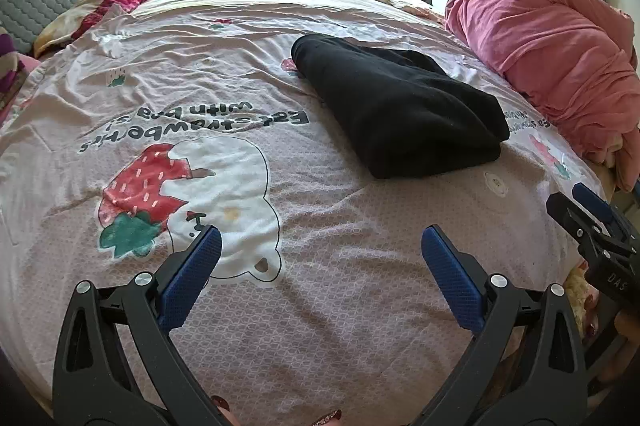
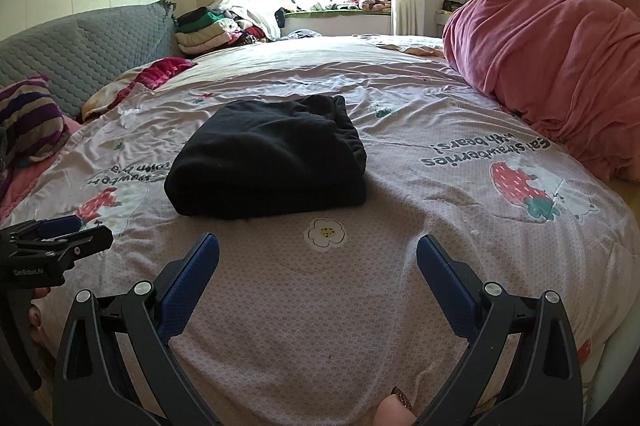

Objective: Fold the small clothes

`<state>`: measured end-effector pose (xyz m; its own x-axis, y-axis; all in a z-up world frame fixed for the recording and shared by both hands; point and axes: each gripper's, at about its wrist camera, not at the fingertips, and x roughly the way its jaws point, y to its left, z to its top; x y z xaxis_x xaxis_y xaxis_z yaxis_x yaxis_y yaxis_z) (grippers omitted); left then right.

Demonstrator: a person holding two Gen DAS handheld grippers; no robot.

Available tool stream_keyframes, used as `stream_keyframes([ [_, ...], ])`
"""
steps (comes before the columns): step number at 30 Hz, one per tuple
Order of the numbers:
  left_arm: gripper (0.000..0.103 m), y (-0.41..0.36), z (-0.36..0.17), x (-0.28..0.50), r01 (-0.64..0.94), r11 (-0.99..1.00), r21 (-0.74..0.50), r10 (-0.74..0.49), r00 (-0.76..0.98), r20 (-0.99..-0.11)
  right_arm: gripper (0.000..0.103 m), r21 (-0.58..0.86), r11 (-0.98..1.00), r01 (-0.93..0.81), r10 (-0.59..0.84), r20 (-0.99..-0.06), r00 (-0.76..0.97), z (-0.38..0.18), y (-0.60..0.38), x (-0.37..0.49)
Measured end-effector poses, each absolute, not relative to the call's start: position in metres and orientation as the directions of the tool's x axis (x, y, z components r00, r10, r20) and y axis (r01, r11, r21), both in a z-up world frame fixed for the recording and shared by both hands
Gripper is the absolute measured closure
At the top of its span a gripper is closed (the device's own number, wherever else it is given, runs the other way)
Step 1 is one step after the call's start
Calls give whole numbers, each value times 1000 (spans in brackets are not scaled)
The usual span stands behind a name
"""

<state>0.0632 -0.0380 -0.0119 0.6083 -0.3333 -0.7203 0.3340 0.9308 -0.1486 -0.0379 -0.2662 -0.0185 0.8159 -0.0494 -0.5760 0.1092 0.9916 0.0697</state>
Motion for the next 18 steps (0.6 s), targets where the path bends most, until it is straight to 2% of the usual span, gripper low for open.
stream_keyframes([
  [18, 9, -37, -8, 61, 326, 932, -156, -334, 610, -719, 5, 66, 991, 113, -55, -571, 819, -16, -267, -38],
])
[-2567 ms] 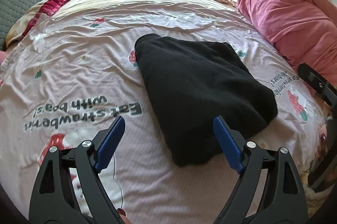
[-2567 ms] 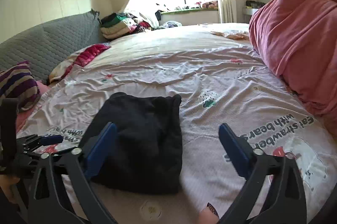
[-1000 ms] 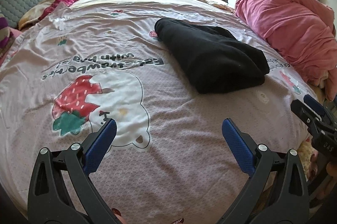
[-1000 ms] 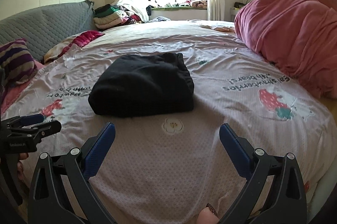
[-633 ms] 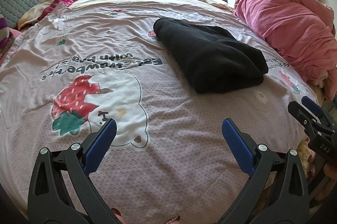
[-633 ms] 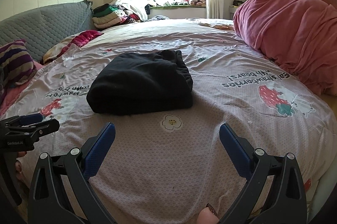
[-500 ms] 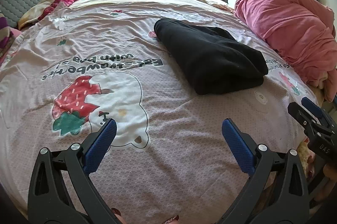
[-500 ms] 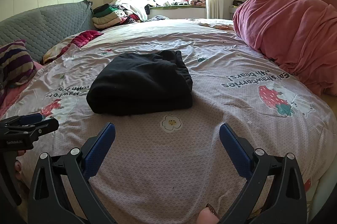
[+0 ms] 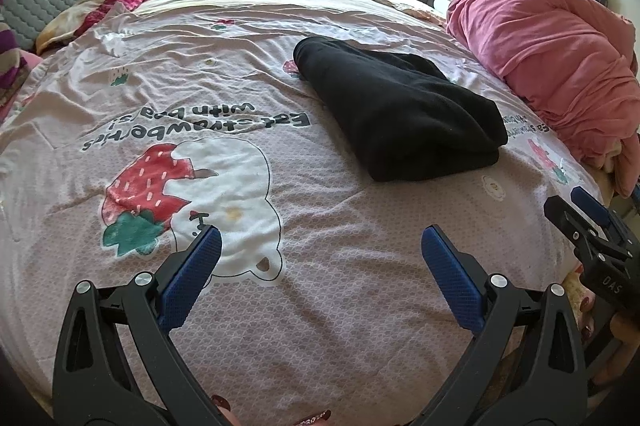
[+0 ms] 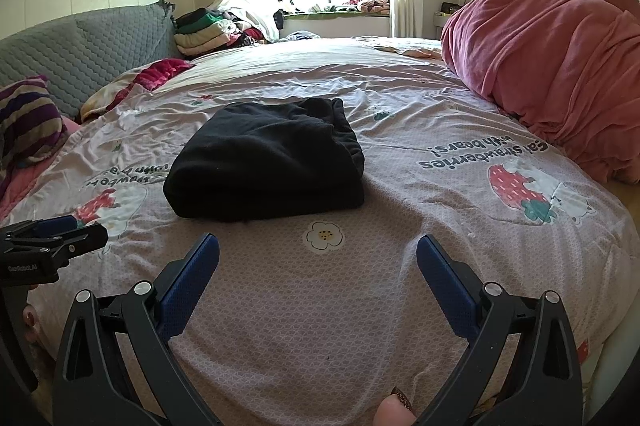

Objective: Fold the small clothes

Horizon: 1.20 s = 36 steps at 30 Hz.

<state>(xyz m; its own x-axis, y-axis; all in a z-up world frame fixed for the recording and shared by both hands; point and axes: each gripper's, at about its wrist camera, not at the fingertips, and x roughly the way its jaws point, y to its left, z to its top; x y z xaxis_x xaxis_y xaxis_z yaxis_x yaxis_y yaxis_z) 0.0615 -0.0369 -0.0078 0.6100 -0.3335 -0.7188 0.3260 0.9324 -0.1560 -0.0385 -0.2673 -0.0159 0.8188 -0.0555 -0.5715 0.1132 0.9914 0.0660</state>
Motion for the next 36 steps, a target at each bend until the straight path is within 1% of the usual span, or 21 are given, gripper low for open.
stream_keyframes([
  [36, 9, -41, -12, 62, 349, 927, -140, -332, 586, -739, 5, 73, 987, 145, -78, -576, 814, -17, -276, -44],
])
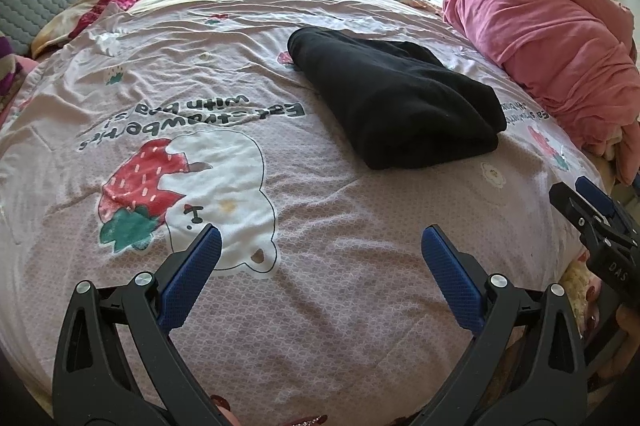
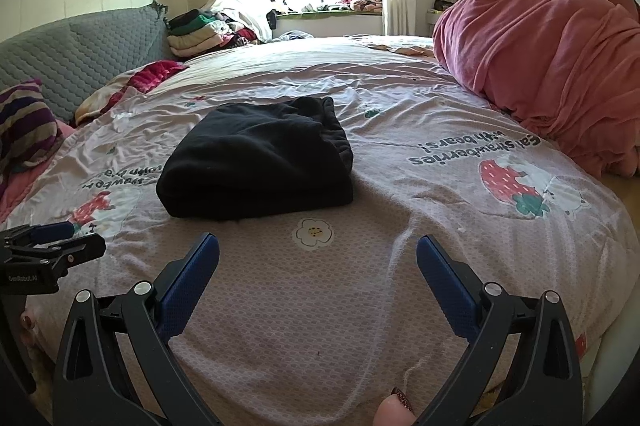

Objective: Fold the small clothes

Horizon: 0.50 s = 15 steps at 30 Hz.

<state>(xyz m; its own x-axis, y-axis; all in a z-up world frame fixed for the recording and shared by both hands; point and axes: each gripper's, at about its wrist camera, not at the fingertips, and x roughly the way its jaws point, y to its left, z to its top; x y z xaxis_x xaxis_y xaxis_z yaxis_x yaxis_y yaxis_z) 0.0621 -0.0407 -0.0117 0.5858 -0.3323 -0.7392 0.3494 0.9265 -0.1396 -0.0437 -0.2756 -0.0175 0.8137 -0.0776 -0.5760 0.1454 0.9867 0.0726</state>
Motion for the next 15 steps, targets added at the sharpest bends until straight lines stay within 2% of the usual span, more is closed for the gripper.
stream_keyframes([
  [4, 9, -39, -9, 62, 351, 926, -139, -335, 591, -734, 5, 82, 981, 178, -98, -582, 807, -18, -285, -48],
  [8, 9, -26, -5, 67, 306, 944, -123, -293, 612, -735, 5, 77, 958, 275, -180, -585, 791, -18, -310, -61],
  [11, 9, 0, 1, 79, 237, 965, -109, -239, 633, -736, 5, 80, 906, 416, -295, -585, 755, -19, -350, -81],
  [15, 9, 61, 19, 107, 113, 982, -151, -188, 645, -741, 5, 60, 778, 626, -468, -610, 639, -25, -422, -119],
])
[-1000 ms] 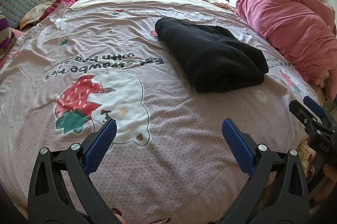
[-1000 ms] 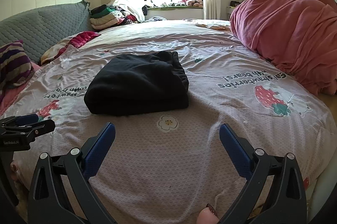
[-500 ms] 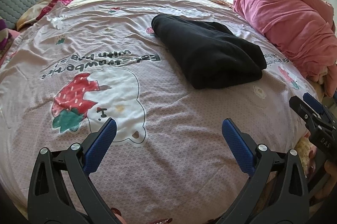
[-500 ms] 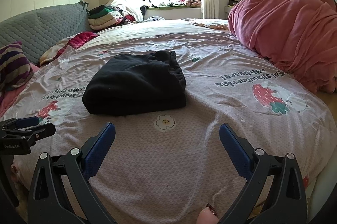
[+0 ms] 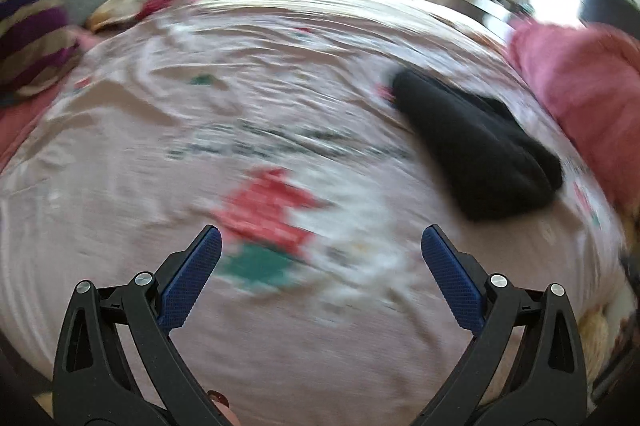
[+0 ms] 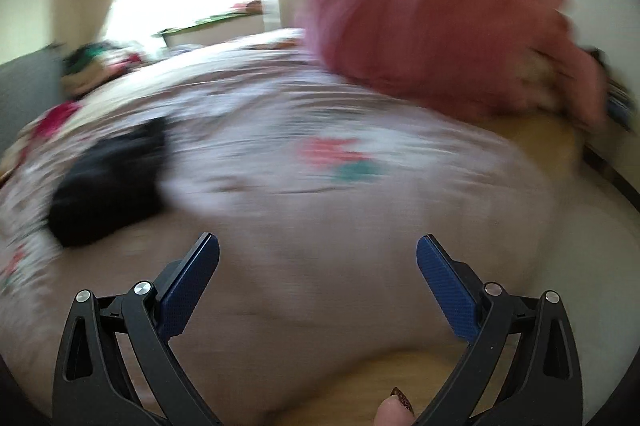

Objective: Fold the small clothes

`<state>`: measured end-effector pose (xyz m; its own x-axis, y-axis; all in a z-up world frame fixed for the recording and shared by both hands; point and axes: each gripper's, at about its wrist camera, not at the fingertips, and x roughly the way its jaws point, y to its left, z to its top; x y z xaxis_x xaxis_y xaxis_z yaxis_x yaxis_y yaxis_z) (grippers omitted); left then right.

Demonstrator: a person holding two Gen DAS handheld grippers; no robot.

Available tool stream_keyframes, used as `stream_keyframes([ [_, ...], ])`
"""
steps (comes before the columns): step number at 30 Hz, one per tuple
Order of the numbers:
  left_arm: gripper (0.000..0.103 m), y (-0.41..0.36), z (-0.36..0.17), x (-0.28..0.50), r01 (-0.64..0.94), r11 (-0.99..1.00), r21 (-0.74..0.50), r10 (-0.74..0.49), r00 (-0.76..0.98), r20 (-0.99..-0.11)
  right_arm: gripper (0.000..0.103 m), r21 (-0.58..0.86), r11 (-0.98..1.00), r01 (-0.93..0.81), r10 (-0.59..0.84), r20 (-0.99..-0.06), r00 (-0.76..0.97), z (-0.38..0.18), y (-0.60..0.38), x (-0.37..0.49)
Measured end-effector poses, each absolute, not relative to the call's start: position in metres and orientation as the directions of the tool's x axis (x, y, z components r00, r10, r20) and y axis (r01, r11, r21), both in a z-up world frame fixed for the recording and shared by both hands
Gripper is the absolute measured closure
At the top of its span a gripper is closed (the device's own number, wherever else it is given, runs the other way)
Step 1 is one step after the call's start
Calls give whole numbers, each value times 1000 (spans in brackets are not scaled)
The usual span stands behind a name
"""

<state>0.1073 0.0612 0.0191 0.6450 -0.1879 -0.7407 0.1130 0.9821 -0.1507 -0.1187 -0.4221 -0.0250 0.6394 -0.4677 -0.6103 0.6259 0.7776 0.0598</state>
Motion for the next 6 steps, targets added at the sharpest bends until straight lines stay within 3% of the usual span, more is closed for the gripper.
stream_keyframes([
  [4, 9, 156, 33, 147, -52, 987, -151, -83, 636, -767, 5, -29, 516, 856, -665, -644, 379, -43, -530, -174],
  [6, 9, 215, 36, 168, -175, 982, -75, 54, 634, -772, 5, -54, 374, 926, -688, -686, 238, -57, -591, -205],
])
